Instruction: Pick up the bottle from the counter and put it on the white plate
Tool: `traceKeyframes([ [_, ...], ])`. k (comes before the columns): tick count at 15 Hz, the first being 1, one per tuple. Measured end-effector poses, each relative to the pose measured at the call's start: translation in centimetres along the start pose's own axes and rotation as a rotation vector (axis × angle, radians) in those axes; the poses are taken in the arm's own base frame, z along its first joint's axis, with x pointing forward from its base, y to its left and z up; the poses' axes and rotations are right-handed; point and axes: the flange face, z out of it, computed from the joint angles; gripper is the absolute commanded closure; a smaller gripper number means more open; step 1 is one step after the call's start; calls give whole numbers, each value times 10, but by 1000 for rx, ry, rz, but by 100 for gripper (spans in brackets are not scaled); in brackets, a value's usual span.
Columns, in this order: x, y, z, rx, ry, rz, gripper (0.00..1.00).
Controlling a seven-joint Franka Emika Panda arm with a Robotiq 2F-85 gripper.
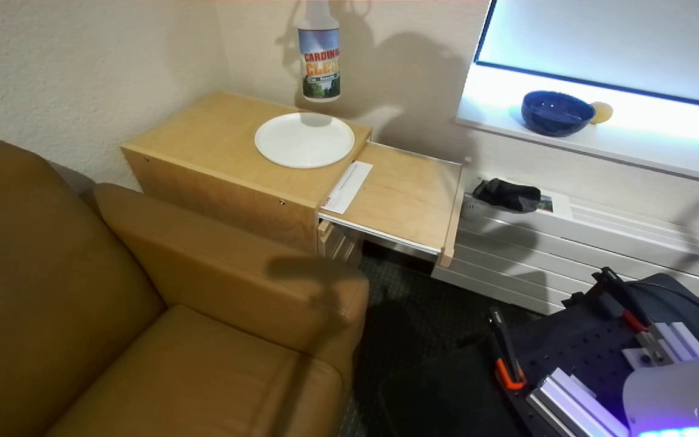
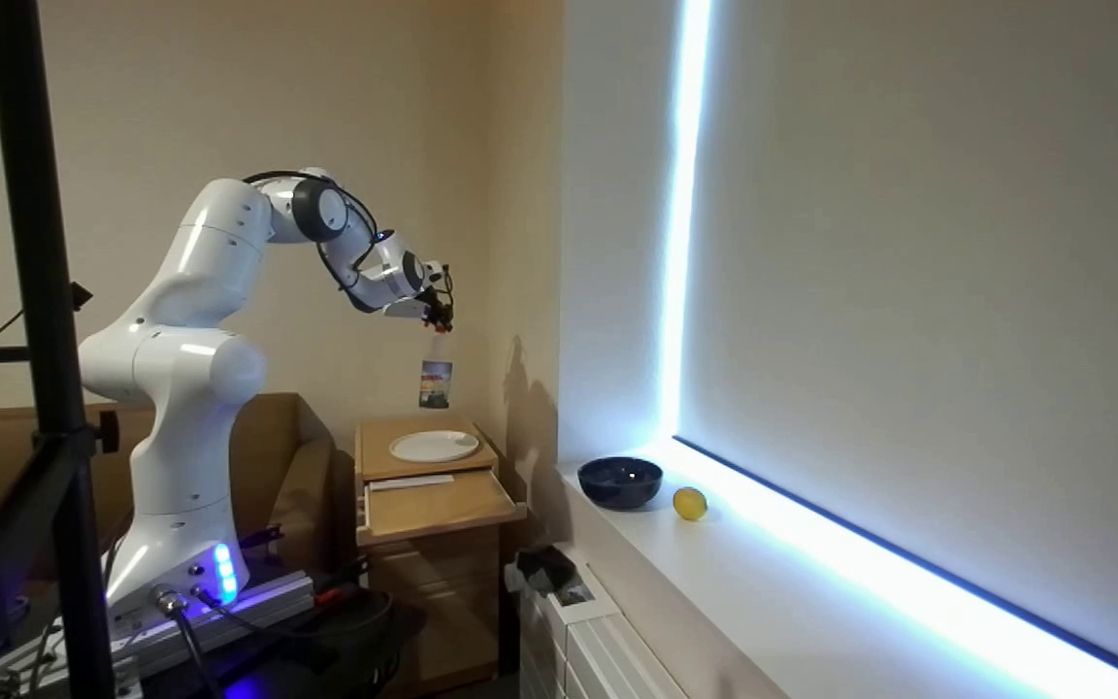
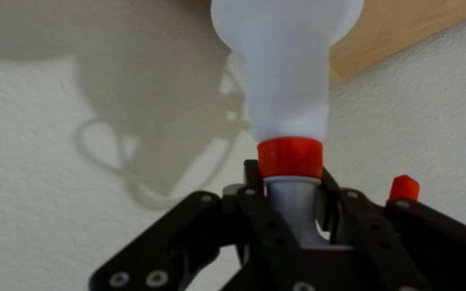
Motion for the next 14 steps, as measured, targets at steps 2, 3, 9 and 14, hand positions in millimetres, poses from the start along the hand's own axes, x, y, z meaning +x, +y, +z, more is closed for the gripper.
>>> traceKeyframes([
  [2,-18,-8,22,-15,-10,13,92],
  [3,-25,-11,31,-28,-6,15,92],
  [9,-50,-28,65,-103,55,56,67],
  [14,-53,-40,74,-101,71,88,92],
])
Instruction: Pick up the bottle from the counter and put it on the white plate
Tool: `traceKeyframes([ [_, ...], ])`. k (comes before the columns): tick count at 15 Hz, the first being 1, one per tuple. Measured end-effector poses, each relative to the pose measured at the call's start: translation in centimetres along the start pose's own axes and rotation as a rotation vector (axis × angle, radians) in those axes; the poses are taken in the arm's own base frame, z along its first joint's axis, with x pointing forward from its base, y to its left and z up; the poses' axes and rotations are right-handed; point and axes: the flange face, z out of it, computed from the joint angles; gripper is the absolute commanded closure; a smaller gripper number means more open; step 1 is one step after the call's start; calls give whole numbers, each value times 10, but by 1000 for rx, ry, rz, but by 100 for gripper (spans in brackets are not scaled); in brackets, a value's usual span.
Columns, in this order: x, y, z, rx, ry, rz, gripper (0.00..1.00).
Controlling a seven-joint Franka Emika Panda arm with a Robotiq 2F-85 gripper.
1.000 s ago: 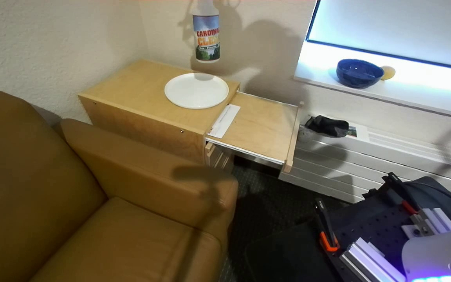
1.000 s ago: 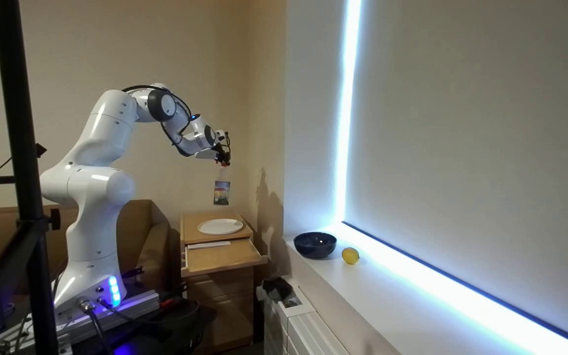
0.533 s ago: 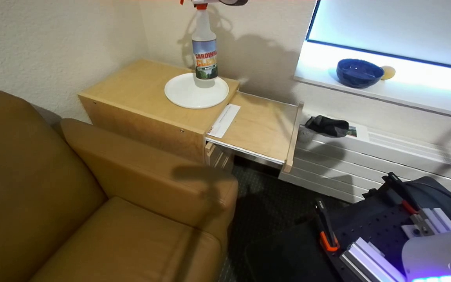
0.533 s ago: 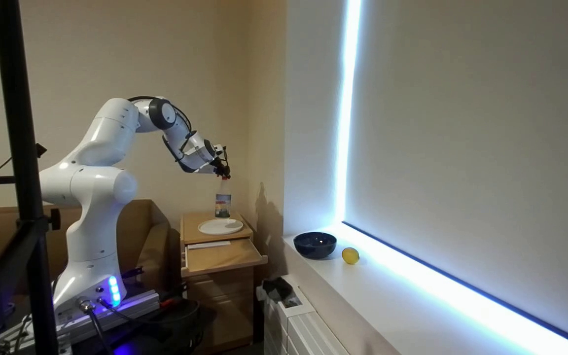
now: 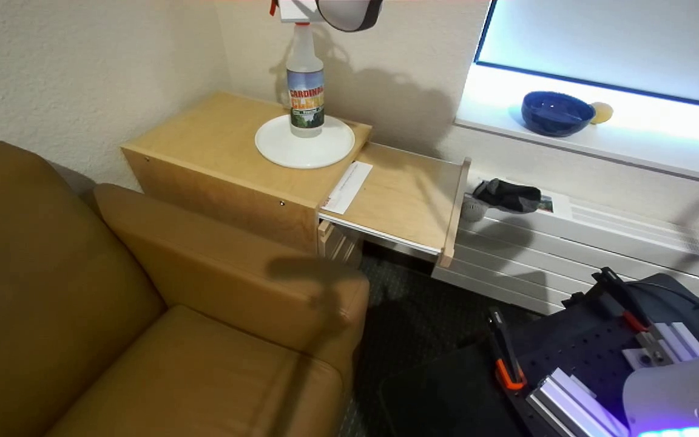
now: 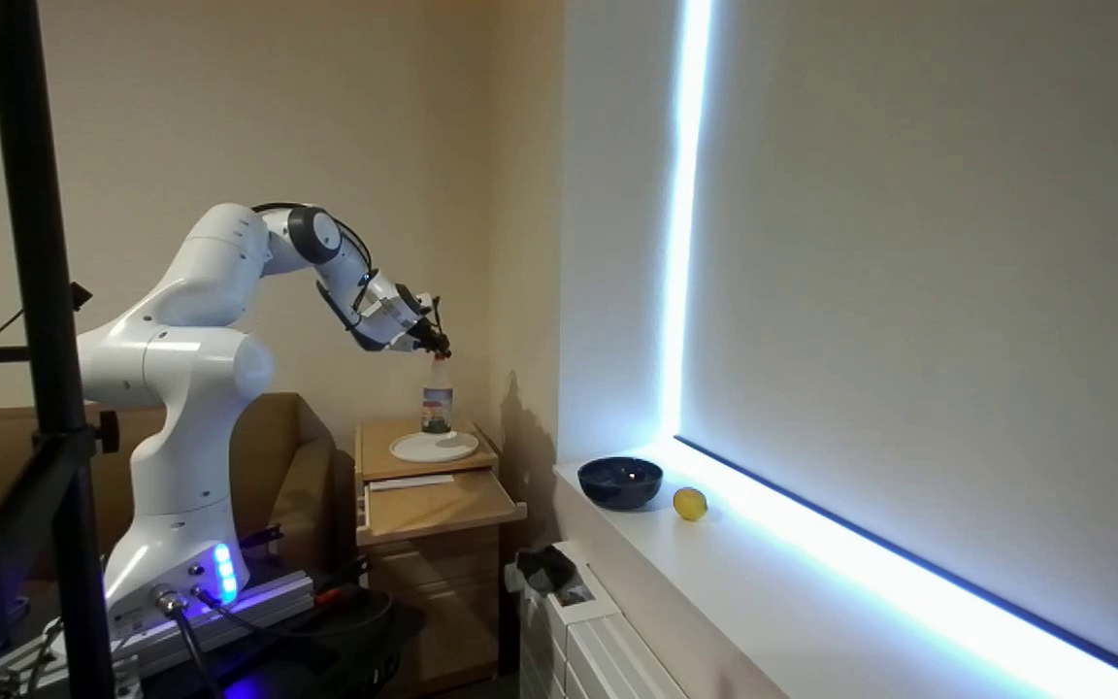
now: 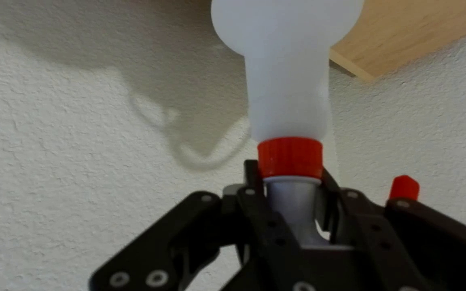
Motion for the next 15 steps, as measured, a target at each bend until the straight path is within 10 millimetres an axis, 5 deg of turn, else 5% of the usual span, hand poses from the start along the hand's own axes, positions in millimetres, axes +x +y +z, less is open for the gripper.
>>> traceKeyframes([
  [15,-33,-21,32,-73,38,87,92],
])
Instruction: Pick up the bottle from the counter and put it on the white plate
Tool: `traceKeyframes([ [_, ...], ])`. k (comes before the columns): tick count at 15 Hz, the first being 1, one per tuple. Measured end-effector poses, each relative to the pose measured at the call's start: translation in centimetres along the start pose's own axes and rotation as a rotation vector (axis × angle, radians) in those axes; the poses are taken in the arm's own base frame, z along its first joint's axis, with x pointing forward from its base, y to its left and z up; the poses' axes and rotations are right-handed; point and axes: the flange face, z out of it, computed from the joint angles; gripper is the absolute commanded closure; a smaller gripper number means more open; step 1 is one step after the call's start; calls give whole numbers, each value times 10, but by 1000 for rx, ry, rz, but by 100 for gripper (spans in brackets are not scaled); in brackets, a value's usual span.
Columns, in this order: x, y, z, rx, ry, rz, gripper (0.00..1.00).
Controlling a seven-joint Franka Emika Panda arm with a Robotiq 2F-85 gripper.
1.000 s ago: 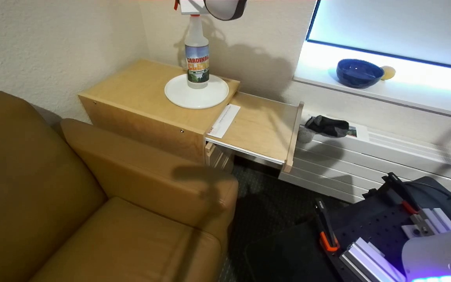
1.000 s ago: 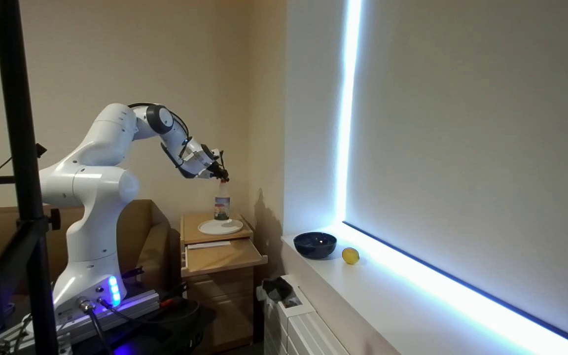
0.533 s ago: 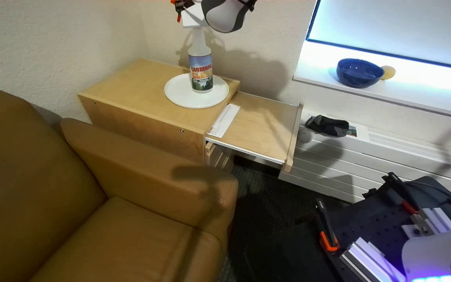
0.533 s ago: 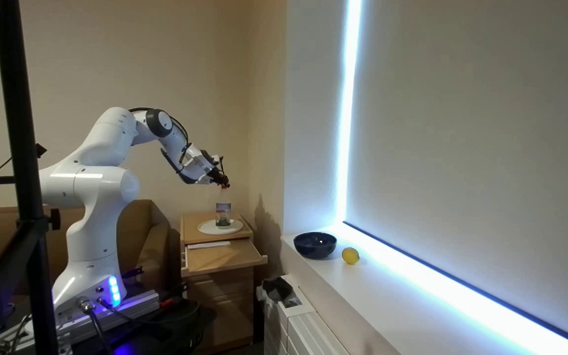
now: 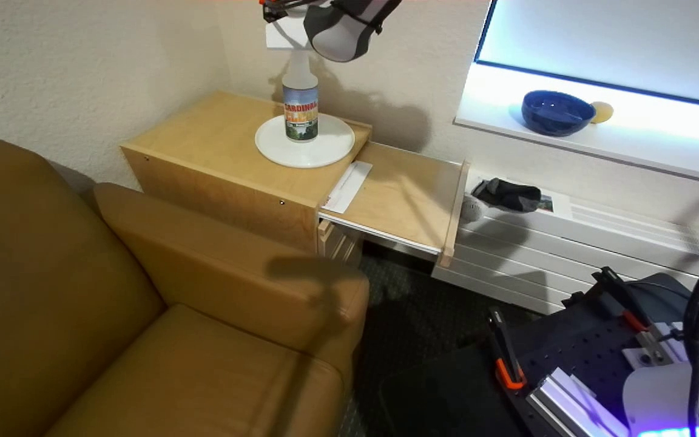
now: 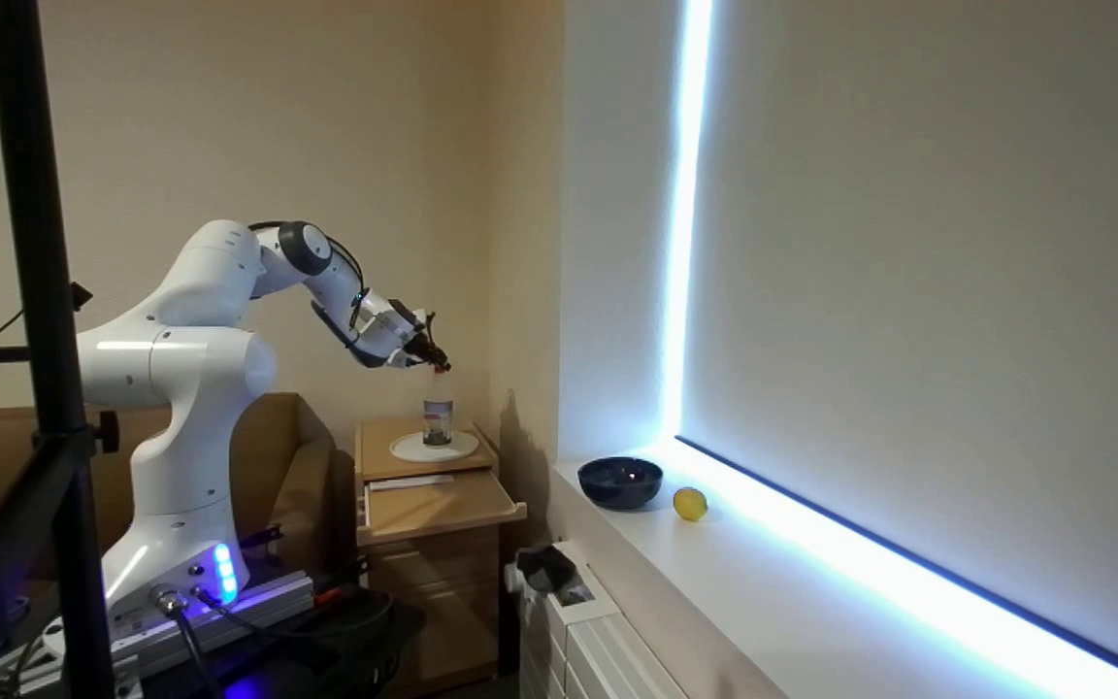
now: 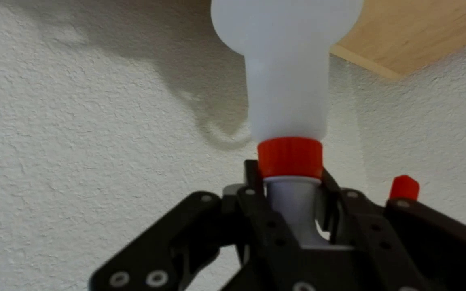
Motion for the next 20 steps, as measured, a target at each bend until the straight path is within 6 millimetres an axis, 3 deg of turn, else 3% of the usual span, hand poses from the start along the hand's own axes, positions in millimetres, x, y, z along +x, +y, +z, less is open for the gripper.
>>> traceKeyframes([
  [1,0,-1,0,1,0,25,42],
  [2,0,-1,1,2,0,43,41],
  [8,-2,-5,-1,9,-6,58,2],
  [13,1,-10,-10,53,-38,-23,0],
  [17,28,-15,-49,219,-124,-2,0],
  [20,47,-5,-69,281,-207,6,0],
])
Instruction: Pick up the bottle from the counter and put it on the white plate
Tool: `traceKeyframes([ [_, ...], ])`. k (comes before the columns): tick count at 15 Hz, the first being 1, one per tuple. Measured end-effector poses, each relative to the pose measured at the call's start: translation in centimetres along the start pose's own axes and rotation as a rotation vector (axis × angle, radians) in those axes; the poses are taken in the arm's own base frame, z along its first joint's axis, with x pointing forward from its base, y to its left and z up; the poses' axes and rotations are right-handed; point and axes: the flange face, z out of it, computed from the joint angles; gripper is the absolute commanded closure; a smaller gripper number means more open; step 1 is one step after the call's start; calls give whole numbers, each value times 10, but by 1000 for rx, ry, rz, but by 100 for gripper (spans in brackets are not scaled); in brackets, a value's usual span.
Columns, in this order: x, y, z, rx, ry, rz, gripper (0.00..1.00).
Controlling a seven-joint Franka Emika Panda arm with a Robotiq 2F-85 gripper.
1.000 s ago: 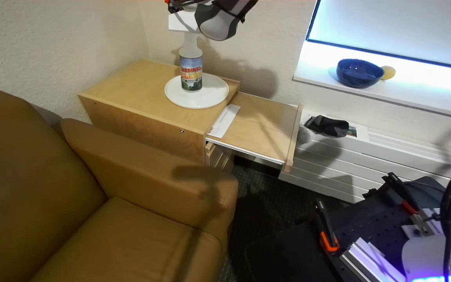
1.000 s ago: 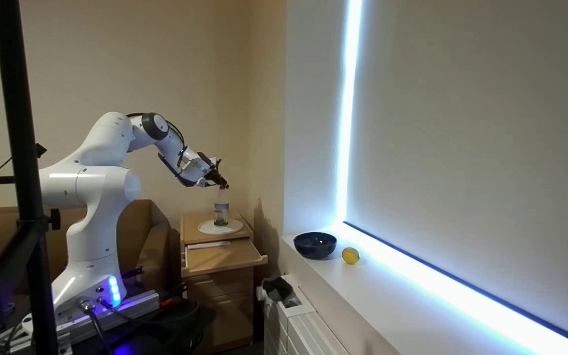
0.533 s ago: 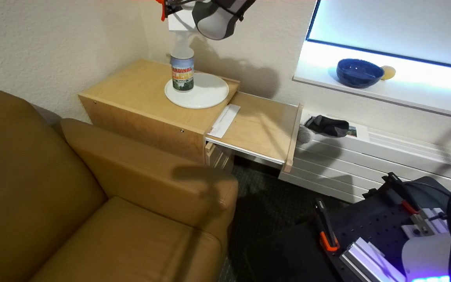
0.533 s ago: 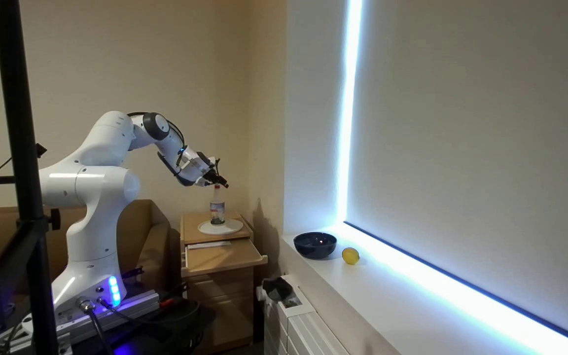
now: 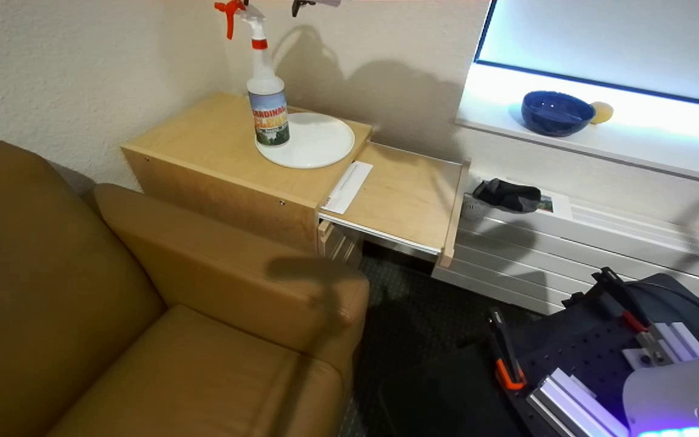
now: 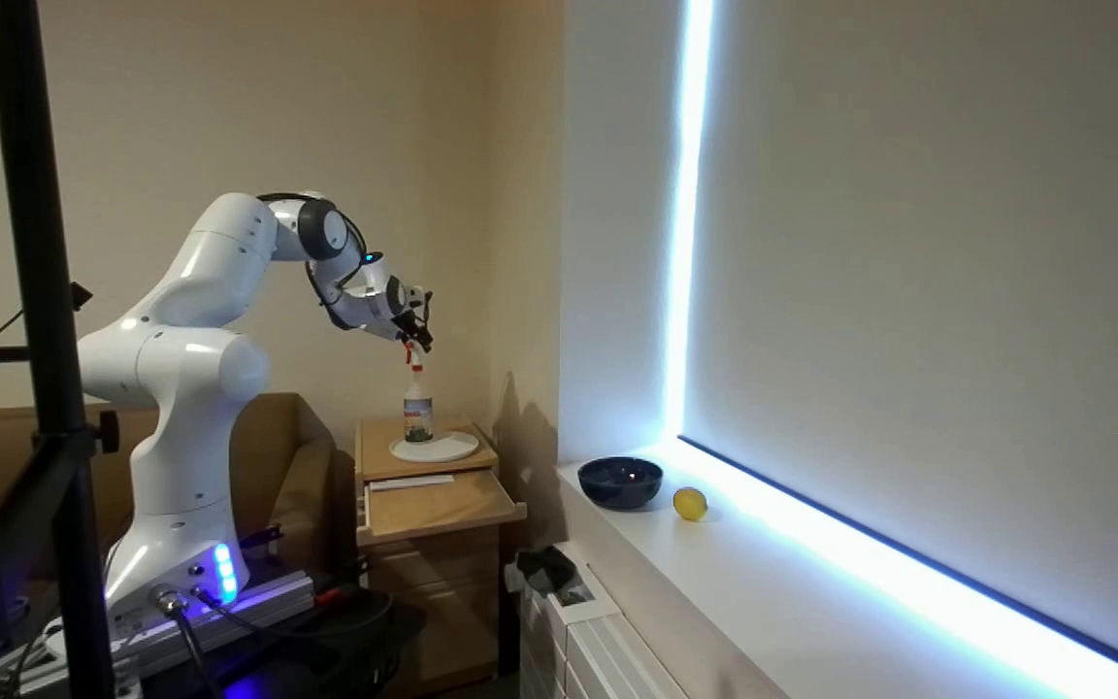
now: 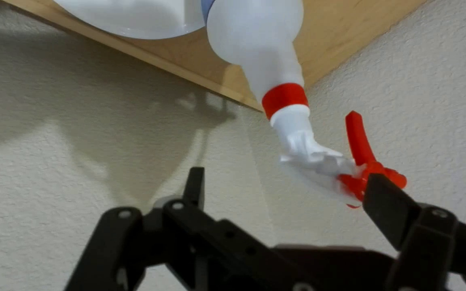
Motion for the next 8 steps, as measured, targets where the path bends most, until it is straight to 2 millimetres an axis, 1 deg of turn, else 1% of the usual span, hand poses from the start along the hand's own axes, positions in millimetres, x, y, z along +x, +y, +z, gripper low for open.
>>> traceKeyframes([
  [5,13,14,-23,-11,-160,6,0],
  [8,17,15,-51,58,-247,19,0],
])
